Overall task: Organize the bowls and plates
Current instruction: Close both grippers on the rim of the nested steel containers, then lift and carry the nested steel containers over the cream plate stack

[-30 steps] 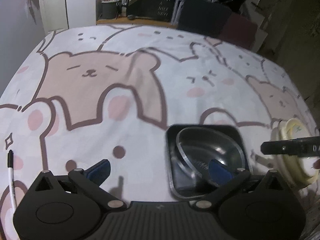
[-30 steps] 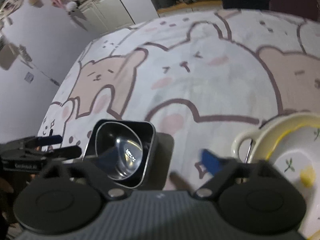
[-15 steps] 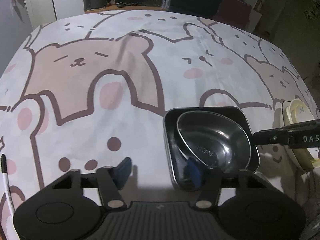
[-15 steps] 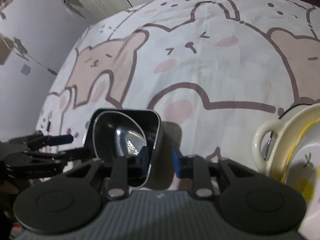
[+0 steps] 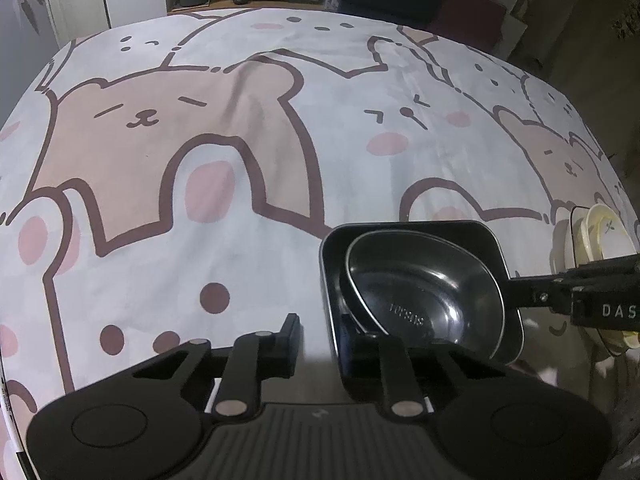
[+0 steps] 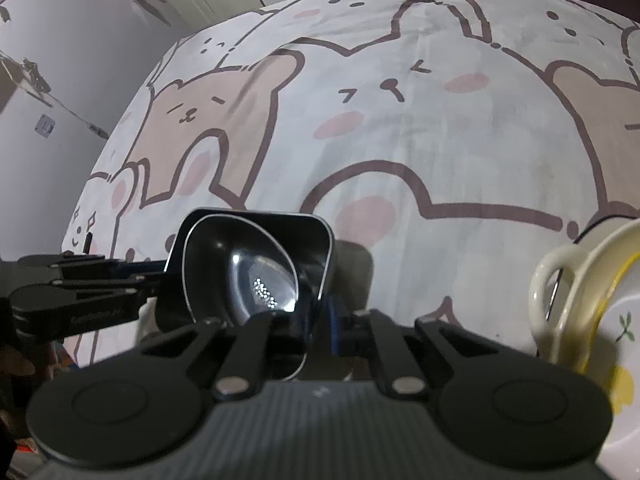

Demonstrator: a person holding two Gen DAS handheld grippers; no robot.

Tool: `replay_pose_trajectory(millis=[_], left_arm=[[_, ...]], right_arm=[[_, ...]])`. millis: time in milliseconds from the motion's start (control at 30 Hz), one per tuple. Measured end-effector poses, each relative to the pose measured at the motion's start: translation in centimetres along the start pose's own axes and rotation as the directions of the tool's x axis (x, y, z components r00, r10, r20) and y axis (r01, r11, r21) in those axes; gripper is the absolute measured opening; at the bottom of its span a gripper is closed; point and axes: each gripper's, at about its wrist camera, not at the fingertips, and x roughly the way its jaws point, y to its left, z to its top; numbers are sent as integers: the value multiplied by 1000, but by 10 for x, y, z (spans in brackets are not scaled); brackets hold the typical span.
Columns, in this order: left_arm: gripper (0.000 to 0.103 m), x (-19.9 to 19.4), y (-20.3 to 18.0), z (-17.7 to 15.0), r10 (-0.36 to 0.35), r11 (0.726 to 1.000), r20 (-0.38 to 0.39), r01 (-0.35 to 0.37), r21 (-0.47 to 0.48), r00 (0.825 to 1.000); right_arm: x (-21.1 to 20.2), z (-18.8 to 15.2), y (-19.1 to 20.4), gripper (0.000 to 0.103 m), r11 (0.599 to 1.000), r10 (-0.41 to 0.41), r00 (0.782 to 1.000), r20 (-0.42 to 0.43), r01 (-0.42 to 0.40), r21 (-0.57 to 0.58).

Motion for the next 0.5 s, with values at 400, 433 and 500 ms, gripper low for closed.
replay_pose_trajectory(millis=[400,433,500], left_arm=[[5,5,-8,1,1,1000,-5,-1,6,1000],[5,5,-8,0,0,1000,-5,0,5,1000],[5,4,-8,0,0,1000,-4,0,5,1000]], right_arm=[[6,-1,-2,8,1000,19,1000,0,-19,9],[6,-1,-2,8,1000,19,1000,1,-19,8],[6,-1,-1,8,1000,17,1000,0,-17,8]])
